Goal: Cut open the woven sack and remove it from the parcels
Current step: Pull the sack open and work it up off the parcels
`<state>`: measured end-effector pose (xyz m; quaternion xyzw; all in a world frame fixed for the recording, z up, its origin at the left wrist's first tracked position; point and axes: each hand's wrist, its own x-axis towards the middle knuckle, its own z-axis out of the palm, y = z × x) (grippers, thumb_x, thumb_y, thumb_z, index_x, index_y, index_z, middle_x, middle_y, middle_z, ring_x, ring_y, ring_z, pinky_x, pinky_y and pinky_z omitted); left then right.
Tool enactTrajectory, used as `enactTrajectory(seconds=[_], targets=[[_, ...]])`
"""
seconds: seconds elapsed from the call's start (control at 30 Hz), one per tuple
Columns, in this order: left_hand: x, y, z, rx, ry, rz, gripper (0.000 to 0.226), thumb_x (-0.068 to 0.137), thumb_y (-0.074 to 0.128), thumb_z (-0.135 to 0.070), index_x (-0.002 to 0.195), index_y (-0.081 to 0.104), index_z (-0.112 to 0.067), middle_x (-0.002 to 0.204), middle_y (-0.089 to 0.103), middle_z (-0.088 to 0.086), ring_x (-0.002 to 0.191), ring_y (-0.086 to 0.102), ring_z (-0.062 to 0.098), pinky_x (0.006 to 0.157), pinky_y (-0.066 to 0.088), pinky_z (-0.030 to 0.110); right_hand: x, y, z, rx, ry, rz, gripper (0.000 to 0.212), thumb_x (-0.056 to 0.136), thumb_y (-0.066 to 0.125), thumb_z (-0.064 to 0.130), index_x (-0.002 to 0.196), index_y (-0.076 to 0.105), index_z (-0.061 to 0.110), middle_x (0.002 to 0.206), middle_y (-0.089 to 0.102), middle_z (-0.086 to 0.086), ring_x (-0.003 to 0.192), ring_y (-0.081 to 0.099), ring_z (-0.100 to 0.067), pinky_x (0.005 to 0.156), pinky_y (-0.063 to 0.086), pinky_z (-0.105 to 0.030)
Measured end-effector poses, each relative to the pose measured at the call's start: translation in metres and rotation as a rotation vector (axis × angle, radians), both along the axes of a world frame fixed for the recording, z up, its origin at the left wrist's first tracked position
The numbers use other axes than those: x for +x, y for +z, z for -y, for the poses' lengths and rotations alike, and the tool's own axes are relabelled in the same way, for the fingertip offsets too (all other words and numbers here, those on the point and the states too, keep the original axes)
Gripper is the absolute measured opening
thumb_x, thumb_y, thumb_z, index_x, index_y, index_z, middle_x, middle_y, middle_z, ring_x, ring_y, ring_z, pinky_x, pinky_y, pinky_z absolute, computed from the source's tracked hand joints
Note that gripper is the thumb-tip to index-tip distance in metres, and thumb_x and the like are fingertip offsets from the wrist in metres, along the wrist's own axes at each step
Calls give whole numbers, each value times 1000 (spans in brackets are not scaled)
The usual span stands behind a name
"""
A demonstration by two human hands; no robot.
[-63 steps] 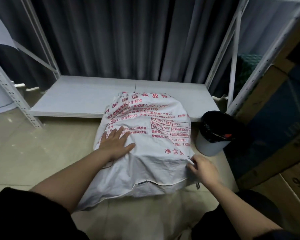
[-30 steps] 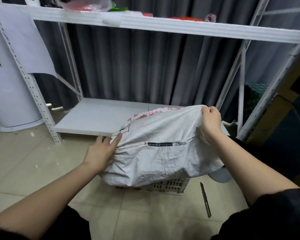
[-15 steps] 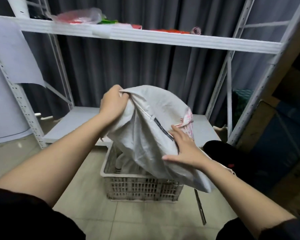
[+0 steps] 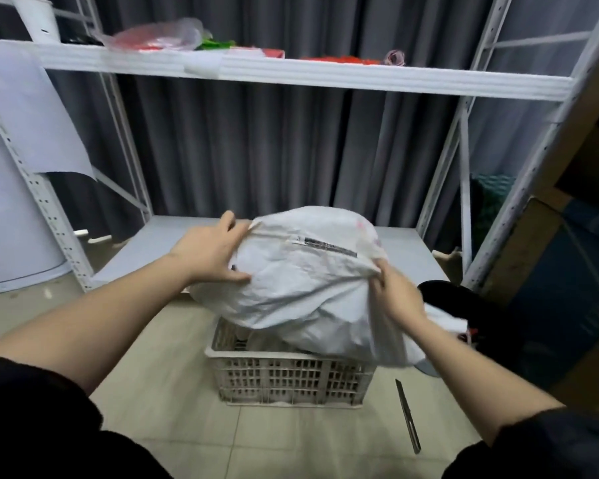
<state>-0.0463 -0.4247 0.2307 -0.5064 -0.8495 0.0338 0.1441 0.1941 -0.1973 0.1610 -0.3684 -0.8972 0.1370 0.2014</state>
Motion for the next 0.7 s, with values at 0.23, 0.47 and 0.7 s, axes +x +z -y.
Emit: enactTrajectory(seconds=[0.23,0.47,0.7], targets=[[-5,77,-26,-139,253,-29,26,85,52,-17,105,62,-29,115,65,2,106,61,26,78,47,34,-25,149,-30,606,62,91,28,97,37,14,124,42,15,109,65,-15,92,63,-38,66,38,-38],[-4,145,-30,1069,277,71,26,90,37,-7,111,51,-13,110,61,18,95,57,45,69,38,42,-45,193,-29,674,-70,-523,48,93,45,16,140,40,15,100,67,-20,80,59,-42,68,42,-43],[-20,84,-35,174,337,-71,35,89,41,-1,122,40,-9,111,63,14,97,61,36,65,36,33,-42,130,-45,467,39,116,19,91,39,9,105,50,13,108,58,-8,101,51,-32,63,32,-34]])
